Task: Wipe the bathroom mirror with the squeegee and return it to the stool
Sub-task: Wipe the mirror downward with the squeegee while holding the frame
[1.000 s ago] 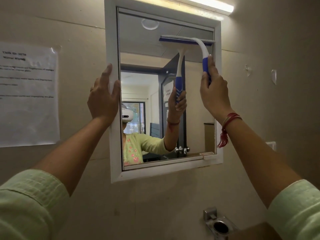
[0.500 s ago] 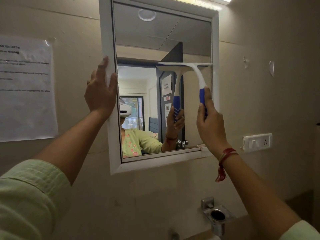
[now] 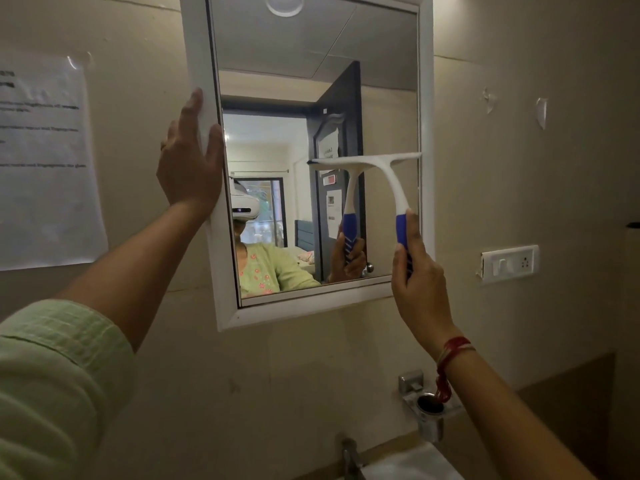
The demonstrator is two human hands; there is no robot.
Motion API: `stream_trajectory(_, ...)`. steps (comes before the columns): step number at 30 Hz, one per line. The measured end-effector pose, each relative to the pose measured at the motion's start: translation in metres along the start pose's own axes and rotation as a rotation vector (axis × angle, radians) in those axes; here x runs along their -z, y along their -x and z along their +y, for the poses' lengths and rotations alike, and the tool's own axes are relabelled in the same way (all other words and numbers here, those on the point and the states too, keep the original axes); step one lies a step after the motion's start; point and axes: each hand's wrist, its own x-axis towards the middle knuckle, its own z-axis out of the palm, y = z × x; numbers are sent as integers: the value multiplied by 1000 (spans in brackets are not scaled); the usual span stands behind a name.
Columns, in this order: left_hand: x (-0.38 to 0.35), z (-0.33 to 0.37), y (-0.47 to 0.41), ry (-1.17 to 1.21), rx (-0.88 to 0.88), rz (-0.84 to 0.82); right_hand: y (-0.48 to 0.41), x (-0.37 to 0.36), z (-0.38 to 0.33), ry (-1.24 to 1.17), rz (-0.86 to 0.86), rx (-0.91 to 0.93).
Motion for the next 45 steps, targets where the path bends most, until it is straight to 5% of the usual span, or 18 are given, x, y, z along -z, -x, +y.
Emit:
stream_trajectory(30, 0, -1, -1, -48, -20, -7, 150, 20, 7, 10, -224, -247)
stream_trajectory(39, 0, -1, 0, -51, -19, -6, 163, 29, 3, -37, -208, -267)
stream_trajectory(45, 2, 1, 0, -46, -14, -10, 127, 40, -6, -248, -38, -305)
